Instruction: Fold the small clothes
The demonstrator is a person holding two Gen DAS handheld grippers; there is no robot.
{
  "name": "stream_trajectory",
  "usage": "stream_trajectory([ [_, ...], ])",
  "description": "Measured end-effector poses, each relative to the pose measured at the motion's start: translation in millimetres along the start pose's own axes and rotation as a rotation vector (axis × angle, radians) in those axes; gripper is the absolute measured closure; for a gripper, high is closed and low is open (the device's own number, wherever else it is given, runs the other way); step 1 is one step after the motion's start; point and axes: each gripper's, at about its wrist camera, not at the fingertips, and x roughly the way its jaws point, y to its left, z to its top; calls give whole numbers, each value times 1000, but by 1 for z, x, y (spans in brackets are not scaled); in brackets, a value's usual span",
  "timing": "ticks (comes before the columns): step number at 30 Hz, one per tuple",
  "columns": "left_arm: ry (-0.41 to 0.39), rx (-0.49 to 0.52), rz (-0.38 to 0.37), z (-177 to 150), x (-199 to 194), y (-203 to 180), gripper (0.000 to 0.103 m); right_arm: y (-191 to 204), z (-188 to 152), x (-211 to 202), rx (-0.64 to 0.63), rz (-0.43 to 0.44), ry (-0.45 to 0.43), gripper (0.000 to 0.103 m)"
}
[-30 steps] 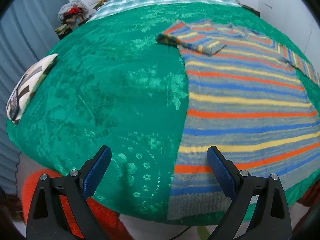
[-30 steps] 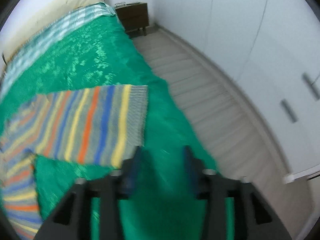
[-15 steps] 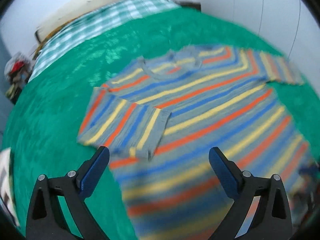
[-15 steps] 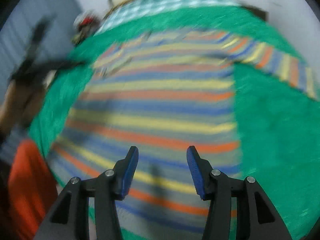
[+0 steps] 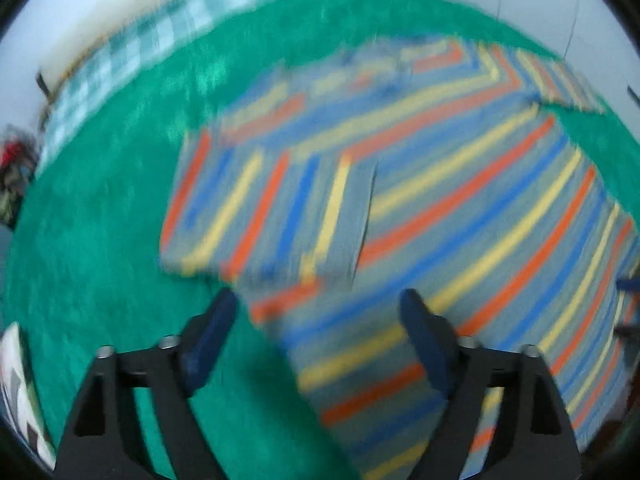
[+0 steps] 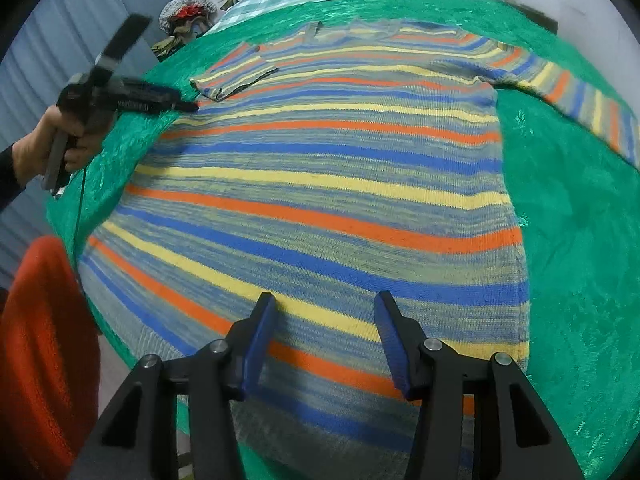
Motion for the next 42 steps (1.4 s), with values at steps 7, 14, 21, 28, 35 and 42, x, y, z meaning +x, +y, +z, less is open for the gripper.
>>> stream_trajectory([
  [7,117,-21,-32,6,61,-6,34,4,1,5,21,-12,-7,50],
  [14,-45,-643,-44,-14,-1,122,99,4,-1,2,19,-16,-8,49],
  [21,-21,-1159,132,-110,-1,248,100,5,-2,2,14,-24,-11,47],
  [28,36,-1163,184,-133,7,239,102,8,-1,5,3,-42,-10,44],
  [35,-6,-1138,77,-146,0,243,49,8,-1,6,-7,-50,-12,43],
  [42,87,-1089,61,-145,28,225,100,11,-1,8,-20,-60,-13,40],
])
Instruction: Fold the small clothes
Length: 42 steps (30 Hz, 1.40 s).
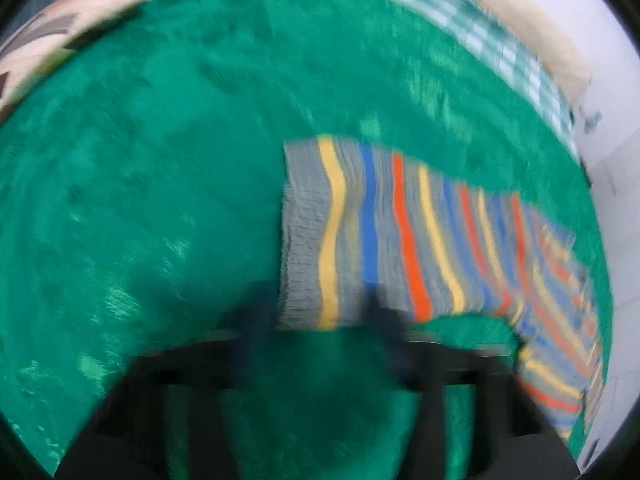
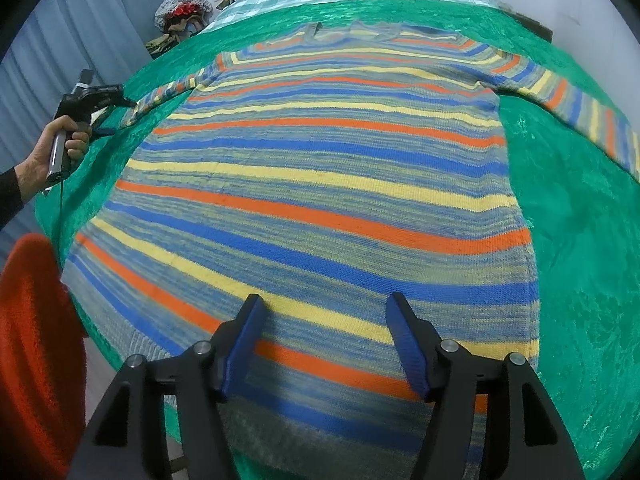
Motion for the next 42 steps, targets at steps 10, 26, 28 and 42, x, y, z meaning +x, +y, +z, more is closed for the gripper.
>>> stream_trajectory([
  [10,-71,80,264,4,1,-13,101,5,-1,3,-33,-41,8,39],
  [26,-135,353,114,-133,-107,-51,29,5,-5,-35,34,-272,-17,39],
  [28,-127,420,60,-166,-118,-71,28,3,-6,-39,39,-293,-21,39],
  [42,-35,627,-26,-278,-94,-133,24,6,-15,-50,32,-394,-50,39],
])
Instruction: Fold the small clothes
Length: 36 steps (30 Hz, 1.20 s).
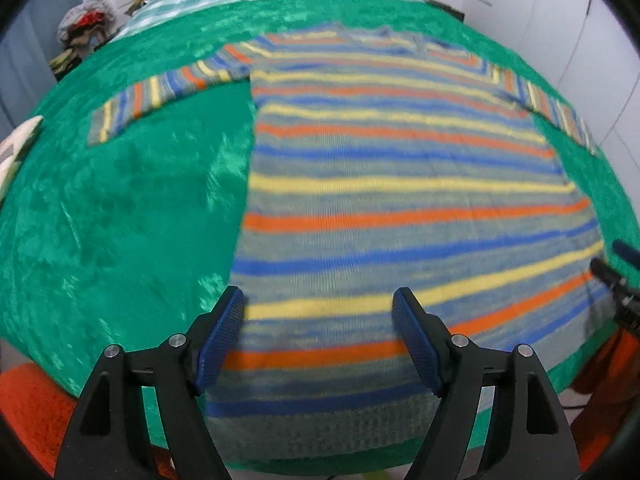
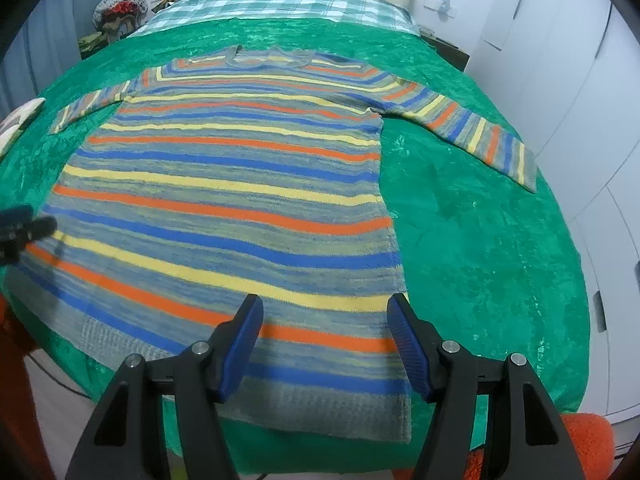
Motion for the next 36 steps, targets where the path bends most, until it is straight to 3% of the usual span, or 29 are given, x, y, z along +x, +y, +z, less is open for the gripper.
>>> stream_trajectory([
  [14,-25,44,29,-15,7,-2,7,4,-4,8,-18,-34,19,39],
  [36,-12,35,27,-17,12,-1,4,1,-9,13,-38,-42,35,39],
])
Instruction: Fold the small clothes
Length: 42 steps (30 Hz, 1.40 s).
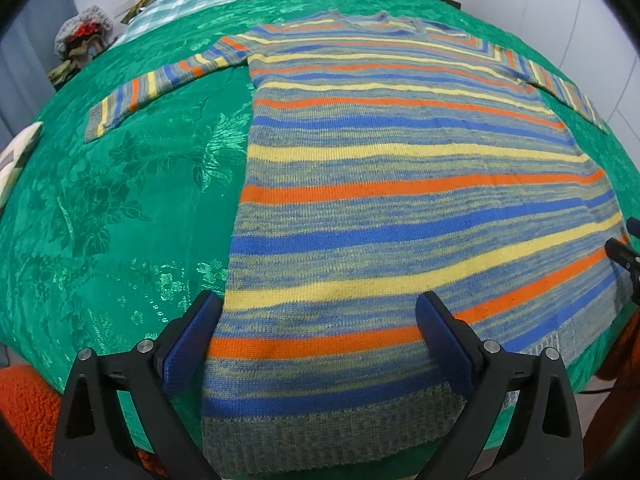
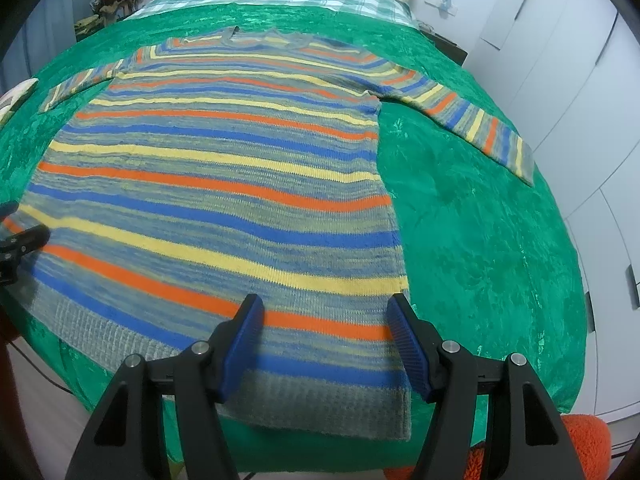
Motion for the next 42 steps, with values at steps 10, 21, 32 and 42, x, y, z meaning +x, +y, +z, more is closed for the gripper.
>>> stream_trajectory([
  [10,75,16,14,-8,-9,0,3,-22,-11,14,71,113,128,36],
  [21,-128,-172,-39,31,-61,47,3,-215,66,-3,454,314,-95,37],
  [32,-47,-350,84,18,-13,94,3,-365,88,137,991,453,24,48],
  [42,-25,-300,133,20,-1,87,3,-379,92,187,1076,533,30,101],
])
